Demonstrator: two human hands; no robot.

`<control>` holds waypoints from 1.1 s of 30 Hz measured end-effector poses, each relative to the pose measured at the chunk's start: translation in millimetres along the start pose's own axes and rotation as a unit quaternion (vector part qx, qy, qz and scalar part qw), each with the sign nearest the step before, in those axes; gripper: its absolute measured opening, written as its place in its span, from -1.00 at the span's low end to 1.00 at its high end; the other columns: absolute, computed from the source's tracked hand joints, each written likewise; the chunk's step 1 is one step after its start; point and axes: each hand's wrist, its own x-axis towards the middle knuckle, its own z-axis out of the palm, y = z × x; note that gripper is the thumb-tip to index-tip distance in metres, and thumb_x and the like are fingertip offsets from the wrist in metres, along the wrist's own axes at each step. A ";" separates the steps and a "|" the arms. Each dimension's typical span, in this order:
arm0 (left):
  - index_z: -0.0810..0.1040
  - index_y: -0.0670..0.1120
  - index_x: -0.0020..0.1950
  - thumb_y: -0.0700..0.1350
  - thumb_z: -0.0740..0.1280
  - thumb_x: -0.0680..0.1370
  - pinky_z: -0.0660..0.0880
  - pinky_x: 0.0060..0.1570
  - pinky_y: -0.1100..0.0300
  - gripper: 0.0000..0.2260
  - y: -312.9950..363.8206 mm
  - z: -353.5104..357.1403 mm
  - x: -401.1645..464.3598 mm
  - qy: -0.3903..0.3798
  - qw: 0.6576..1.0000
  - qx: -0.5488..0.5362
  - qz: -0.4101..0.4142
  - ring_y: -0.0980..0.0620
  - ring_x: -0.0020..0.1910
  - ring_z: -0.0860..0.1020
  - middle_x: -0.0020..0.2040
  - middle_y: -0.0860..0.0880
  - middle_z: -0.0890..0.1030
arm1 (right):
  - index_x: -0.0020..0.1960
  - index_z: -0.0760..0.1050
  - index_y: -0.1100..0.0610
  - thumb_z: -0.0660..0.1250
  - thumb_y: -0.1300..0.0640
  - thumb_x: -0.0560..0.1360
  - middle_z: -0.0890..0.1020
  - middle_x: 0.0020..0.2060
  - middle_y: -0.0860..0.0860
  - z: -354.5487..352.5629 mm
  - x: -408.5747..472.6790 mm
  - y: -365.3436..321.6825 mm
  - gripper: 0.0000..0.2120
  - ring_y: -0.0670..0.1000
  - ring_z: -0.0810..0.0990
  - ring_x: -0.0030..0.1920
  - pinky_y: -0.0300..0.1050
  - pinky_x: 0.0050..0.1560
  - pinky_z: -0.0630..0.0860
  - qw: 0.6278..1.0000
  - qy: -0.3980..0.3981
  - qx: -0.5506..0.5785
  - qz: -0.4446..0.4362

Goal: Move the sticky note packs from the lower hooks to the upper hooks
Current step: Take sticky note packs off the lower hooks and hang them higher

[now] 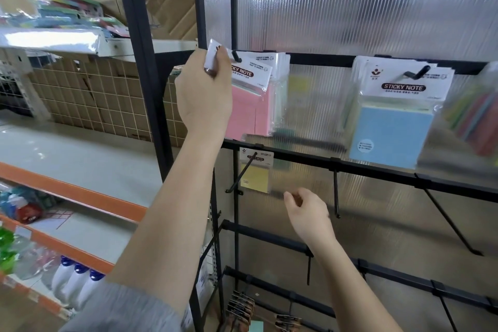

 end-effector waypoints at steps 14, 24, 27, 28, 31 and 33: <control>0.47 -0.14 0.14 -0.02 0.23 0.59 0.38 -0.01 0.21 -0.77 -13.8 27.4 8.0 -0.030 0.997 0.066 -0.020 -0.05 0.10 0.46 0.14 -0.07 0.48 | 0.04 0.46 0.13 0.14 0.01 0.62 0.57 -0.13 0.01 0.7 11.0 -5.5 -0.78 0.00 0.52 -0.15 -0.16 -0.20 0.44 1.000 -0.001 0.000 0.009; 0.43 -0.05 0.00 -0.06 0.15 0.63 0.30 -0.27 0.46 -0.89 -46.0 -6.7 -12.9 -0.055 0.996 0.057 -0.044 0.15 -0.15 0.47 -0.12 0.09 0.51 | 0.26 0.44 0.17 0.15 0.11 0.62 0.59 -0.05 0.06 32.0 58.4 -11.4 -0.73 0.03 0.56 -0.14 -0.19 -0.24 0.43 0.997 0.009 0.065 0.042; 0.44 -0.05 -0.03 -0.10 0.17 0.62 0.33 -0.35 0.49 -0.91 -58.1 -19.1 -28.7 -0.075 0.994 0.055 -0.064 0.21 -0.32 0.42 -0.27 0.16 0.45 | 0.29 0.39 0.19 0.12 0.10 0.63 0.56 0.00 0.12 45.9 77.1 -20.9 -0.70 0.07 0.55 -0.14 -0.13 -0.23 0.43 0.996 -0.003 0.051 0.074; 0.45 -0.06 -0.03 -0.10 0.18 0.62 0.33 -0.37 0.48 -0.91 -63.7 -22.3 -33.7 -0.086 0.992 0.058 -0.071 0.21 -0.34 0.42 -0.29 0.15 0.45 | 0.28 0.39 0.21 0.11 0.13 0.62 0.54 -0.02 0.12 50.0 81.8 -23.0 -0.71 0.05 0.52 -0.21 -0.15 -0.29 0.40 0.995 -0.005 0.051 0.086; 0.49 -0.04 -0.03 -0.09 0.17 0.61 0.32 -0.35 0.32 -0.88 -81.2 -31.1 -45.1 -0.121 0.983 0.087 -0.103 0.17 -0.36 0.43 -0.31 0.12 0.47 | 0.24 0.42 0.24 0.12 0.18 0.60 0.51 -0.05 0.12 60.2 93.7 -27.5 -0.73 0.03 0.47 -0.24 -0.15 -0.24 0.39 0.994 0.004 0.052 0.099; 0.50 -0.03 -0.05 -0.09 0.17 0.61 0.34 -0.34 0.26 -0.87 -91.9 -37.3 -50.6 -0.137 0.975 0.123 -0.121 0.13 -0.34 0.44 -0.31 0.08 0.48 | 0.21 0.44 0.26 0.13 0.18 0.60 0.53 -0.03 0.14 64.1 98.3 -29.5 -0.74 0.09 0.50 -0.15 -0.11 -0.15 0.40 0.992 0.014 0.058 0.113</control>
